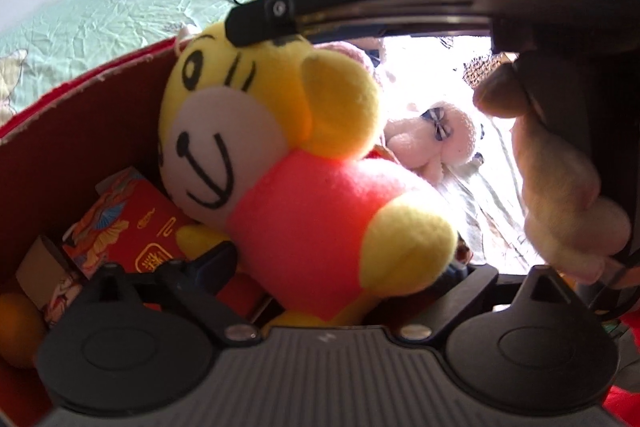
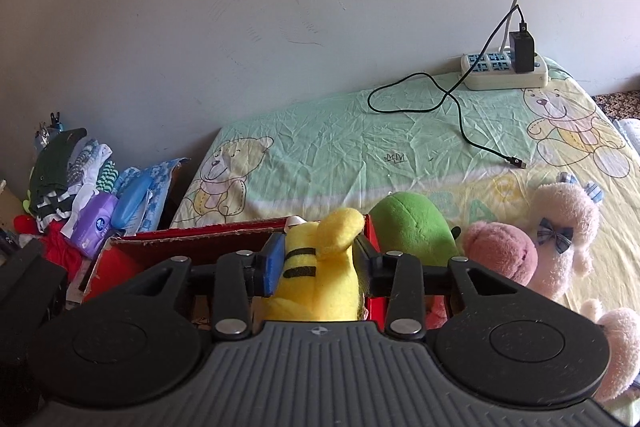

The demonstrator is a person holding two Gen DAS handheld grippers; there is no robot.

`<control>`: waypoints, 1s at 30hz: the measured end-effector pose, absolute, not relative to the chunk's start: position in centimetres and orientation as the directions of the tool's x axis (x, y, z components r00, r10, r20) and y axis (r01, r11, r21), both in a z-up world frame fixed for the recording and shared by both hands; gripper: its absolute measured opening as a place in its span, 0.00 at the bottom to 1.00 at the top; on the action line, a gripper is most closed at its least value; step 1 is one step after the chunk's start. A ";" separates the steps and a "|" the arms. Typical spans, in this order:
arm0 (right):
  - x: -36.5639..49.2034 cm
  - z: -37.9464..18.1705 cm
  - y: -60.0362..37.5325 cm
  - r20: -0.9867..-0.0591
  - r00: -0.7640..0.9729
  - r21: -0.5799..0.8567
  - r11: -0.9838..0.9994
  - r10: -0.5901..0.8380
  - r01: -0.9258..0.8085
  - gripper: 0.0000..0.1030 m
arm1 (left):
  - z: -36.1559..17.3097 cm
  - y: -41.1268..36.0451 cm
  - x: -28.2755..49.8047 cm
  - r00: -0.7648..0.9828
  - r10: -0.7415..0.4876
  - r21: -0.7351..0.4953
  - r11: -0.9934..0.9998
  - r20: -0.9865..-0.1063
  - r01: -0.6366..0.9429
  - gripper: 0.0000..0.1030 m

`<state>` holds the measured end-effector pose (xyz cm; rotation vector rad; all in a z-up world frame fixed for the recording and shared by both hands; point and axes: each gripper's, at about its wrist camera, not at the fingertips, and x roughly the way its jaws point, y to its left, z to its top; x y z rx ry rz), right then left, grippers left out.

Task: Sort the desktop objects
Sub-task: 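Carry the tiger plush with both grippers over the red cardboard box, then lower the tiger plush into the red box and open both grippers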

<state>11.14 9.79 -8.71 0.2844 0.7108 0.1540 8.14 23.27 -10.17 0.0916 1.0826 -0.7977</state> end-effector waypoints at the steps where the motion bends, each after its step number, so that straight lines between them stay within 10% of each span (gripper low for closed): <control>1: 10.9 -8.5 9.8 -0.616 0.755 0.294 0.955 0.225 -0.044 0.38 | -10.1 23.4 8.0 0.230 -0.535 -0.300 0.724 -0.813 0.622 0.94; 30: 7.5 -8.6 9.6 -0.738 0.671 0.203 0.973 0.076 0.113 0.39 | -4.7 25.5 5.2 0.407 -0.547 -0.378 0.822 -0.732 0.426 0.98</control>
